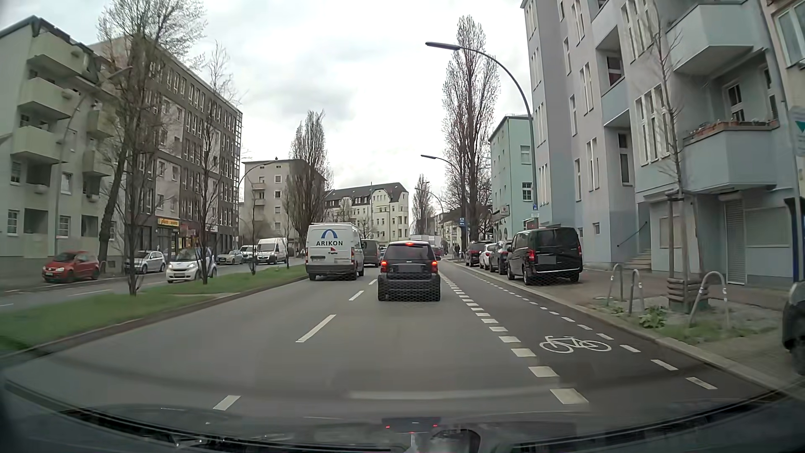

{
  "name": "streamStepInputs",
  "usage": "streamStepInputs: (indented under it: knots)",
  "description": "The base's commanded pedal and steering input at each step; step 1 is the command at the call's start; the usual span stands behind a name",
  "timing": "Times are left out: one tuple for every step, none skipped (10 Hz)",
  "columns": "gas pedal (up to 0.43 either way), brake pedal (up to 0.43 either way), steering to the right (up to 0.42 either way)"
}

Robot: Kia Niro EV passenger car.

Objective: Follow the waypoints while adhering to traffic rules and regulations

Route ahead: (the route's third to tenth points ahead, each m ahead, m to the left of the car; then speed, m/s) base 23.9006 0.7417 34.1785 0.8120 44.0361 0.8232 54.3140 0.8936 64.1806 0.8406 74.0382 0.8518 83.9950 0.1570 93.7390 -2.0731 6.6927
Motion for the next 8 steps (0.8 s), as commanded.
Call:
streamStepInputs:
  knots:
    - [0.0,0.207,-0.002]
    - [0.0,0.207,-0.001]
    - [0.0,0.201,-0.002]
    - [0.0,0.213,-0.002]
    - [0.0,0.213,-0.001]
    - [0.0,0.22,-0.002]
    - [0.0,0.226,-0.002]
    - [0.0,0.226,-0.002]
